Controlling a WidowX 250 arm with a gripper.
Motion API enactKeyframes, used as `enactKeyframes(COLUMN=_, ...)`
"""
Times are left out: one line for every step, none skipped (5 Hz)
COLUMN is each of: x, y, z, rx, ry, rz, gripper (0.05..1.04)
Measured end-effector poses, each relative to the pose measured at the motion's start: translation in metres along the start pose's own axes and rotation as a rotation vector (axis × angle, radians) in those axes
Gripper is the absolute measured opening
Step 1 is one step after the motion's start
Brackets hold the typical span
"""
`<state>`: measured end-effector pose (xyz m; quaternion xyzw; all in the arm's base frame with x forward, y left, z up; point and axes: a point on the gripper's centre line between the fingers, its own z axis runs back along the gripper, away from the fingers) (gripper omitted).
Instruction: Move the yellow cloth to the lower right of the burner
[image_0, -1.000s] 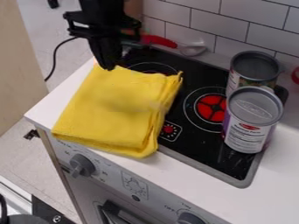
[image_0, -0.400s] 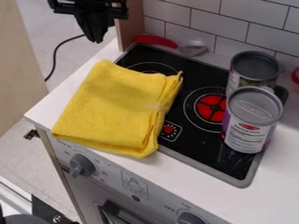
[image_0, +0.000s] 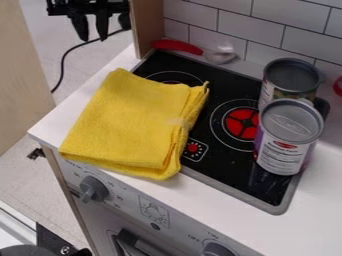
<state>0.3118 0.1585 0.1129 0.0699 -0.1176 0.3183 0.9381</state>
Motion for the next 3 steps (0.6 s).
enactKeyframes(x=-0.002, y=-0.006, z=-0.007, rx=-0.042, ry=-0.010, rz=-0.025, gripper=0.743)
enactKeyframes(x=-0.023, y=-0.017, z=-0.018, rx=-0.082, ry=0.032, rz=-0.108, gripper=0.984)
enactKeyframes(x=-0.036, y=-0.036, z=-0.012, rx=-0.095, ry=0.006, rz=-0.200, gripper=0.998)
